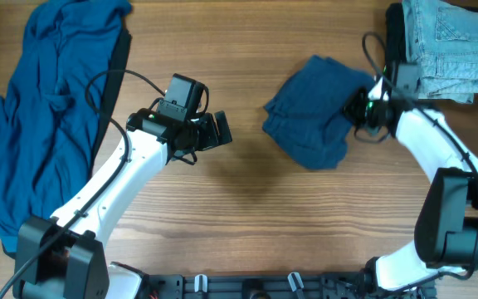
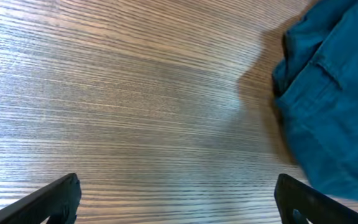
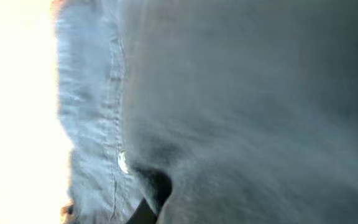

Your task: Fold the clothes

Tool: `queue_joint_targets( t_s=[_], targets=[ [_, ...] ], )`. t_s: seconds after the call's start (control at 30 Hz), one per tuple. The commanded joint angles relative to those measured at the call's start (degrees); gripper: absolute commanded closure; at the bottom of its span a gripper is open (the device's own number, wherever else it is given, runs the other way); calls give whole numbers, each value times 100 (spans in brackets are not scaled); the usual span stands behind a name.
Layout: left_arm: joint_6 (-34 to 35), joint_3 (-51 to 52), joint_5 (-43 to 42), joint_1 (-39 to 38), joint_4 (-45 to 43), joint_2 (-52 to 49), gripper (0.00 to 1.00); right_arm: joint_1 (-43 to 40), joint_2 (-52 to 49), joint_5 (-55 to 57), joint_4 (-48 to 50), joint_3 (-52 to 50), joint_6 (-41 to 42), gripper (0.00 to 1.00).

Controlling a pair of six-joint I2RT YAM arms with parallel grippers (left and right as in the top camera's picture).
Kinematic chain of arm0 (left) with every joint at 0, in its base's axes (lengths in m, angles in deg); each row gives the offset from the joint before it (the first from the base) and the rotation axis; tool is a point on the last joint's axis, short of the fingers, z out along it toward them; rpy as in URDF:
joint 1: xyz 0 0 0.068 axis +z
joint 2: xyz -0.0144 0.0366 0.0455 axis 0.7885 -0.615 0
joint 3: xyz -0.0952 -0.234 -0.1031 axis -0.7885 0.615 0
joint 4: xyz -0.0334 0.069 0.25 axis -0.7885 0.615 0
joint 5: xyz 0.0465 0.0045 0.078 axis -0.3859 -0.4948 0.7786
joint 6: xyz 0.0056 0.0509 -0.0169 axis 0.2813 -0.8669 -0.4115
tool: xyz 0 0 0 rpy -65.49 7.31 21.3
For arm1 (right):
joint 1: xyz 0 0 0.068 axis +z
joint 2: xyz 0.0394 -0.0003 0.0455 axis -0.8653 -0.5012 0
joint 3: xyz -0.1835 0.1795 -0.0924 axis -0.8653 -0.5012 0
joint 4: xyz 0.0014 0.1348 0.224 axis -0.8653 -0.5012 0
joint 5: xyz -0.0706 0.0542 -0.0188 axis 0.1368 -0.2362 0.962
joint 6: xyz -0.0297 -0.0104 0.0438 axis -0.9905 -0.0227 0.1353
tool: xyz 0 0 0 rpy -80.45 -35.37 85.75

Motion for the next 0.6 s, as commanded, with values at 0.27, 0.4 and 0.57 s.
queue_joint_targets(
  t_s=[0.27,0.4,0.57],
  targets=[
    [-26,35,-33,26,9,37,0,-739,-634,-341,-354,3912,-2098,96],
    [-26,35,-31,26,7,37,0,-1534,-1478,-1668,431,3926,-1934,96],
    [-24,35,-35,26,11,37,0,-2509,-2413,-3270,1552,3928,-1128,96]
  ],
)
